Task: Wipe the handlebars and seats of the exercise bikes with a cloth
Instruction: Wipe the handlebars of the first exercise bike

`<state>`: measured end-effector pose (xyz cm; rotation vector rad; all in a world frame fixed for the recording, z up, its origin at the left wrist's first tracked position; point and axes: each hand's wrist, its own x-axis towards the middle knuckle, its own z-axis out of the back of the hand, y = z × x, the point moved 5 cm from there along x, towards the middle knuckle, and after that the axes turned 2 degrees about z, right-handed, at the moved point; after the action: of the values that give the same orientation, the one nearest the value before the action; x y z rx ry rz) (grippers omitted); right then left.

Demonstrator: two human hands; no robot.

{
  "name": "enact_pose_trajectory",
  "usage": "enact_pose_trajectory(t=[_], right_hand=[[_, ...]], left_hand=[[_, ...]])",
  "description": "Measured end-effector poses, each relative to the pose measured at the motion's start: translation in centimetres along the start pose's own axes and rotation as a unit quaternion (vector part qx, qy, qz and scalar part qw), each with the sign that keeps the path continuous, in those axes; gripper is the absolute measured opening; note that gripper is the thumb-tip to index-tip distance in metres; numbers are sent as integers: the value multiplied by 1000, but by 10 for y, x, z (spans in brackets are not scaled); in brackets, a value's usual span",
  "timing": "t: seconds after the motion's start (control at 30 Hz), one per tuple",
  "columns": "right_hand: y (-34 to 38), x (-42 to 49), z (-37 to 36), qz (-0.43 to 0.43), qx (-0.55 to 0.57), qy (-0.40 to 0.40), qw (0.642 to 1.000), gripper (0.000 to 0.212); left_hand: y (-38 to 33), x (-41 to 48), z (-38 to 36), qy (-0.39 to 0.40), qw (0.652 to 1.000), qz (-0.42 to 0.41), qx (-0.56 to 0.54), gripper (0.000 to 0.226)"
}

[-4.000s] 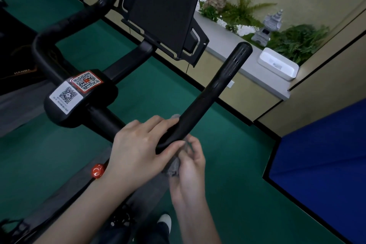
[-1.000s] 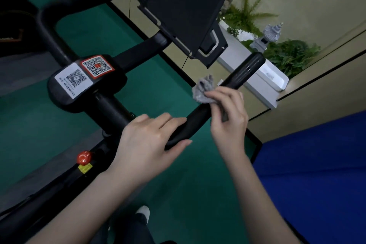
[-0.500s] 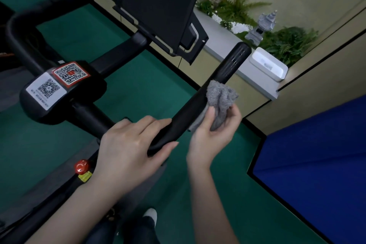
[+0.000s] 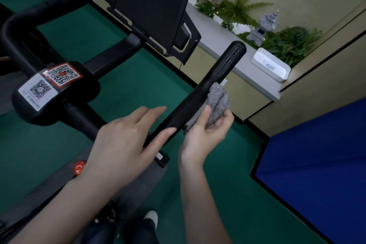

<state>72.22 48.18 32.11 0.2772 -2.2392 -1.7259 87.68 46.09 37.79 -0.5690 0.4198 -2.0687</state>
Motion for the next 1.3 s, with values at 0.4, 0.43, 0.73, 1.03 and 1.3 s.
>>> enact_pose_trajectory(t=[0.4, 0.43, 0.73, 1.03, 1.3], right_hand=[[-15, 24, -8, -187, 126, 62, 972, 30], [-15, 19, -7, -193, 125, 75, 970, 29], [-16, 12, -8, -268, 142, 122, 945, 27], [-19, 2, -6, -365, 119, 167, 908, 35], [-14, 11, 0, -311, 120, 107, 937, 28]], left_hand=[[-23, 46, -31, 24, 993, 59, -97, 45], [-22, 46, -32, 20, 992, 61, -105, 45], [-21, 43, -31, 5, 991, 68, -113, 46], [-21, 41, -28, 11, 989, 78, -121, 46], [-18, 43, -30, 33, 988, 67, -135, 49]])
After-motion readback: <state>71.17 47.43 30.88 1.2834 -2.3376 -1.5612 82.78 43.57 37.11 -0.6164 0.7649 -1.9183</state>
